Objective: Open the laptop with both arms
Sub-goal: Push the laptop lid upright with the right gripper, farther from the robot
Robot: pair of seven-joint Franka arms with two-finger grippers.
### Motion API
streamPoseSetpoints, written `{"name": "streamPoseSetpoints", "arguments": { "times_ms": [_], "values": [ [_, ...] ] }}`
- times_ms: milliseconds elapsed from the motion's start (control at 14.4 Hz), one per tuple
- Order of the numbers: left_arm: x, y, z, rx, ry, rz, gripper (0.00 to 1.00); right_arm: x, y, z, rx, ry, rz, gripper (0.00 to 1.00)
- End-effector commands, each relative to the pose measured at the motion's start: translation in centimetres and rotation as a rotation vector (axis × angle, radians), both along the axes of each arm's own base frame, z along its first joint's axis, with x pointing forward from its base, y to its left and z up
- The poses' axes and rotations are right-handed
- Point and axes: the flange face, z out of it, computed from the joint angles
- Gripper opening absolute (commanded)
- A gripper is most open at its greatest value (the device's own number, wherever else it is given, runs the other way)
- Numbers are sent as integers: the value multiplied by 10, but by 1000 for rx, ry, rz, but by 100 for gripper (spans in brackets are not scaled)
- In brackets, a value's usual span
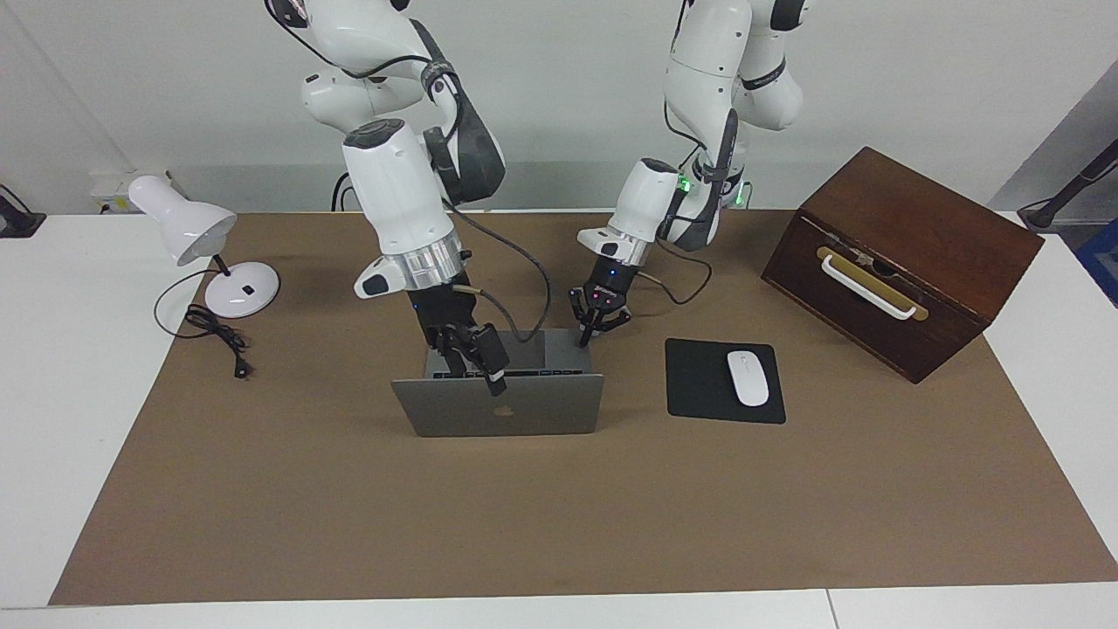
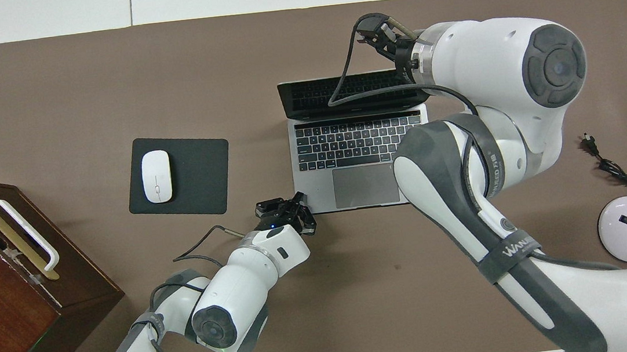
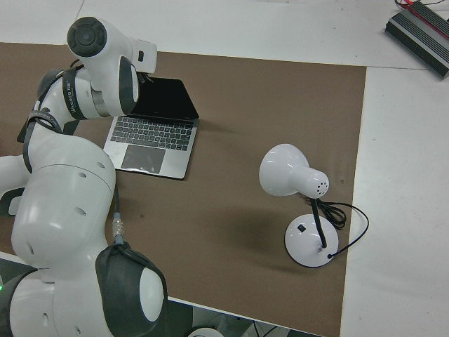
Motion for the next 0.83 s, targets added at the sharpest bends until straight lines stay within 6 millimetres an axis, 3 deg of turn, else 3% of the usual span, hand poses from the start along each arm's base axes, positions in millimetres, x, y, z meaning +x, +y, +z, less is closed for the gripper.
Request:
{"name": "streamPoseSetpoints", "arguments": {
  "times_ms": [0, 346, 554, 762],
  "values": [
    [0, -4, -11, 3, 7, 10, 0, 11, -2, 3, -4, 12, 29, 100],
    [-1, -4, -12, 5, 10, 8, 0, 4, -9, 9, -75, 48, 151, 100],
    [0, -4, -11, 4, 9, 10, 0, -10, -34, 40, -119, 87, 235, 100],
    [2, -3, -10, -1, 6, 17, 0, -31, -74, 74, -175, 136, 340, 100]
  ]
}}
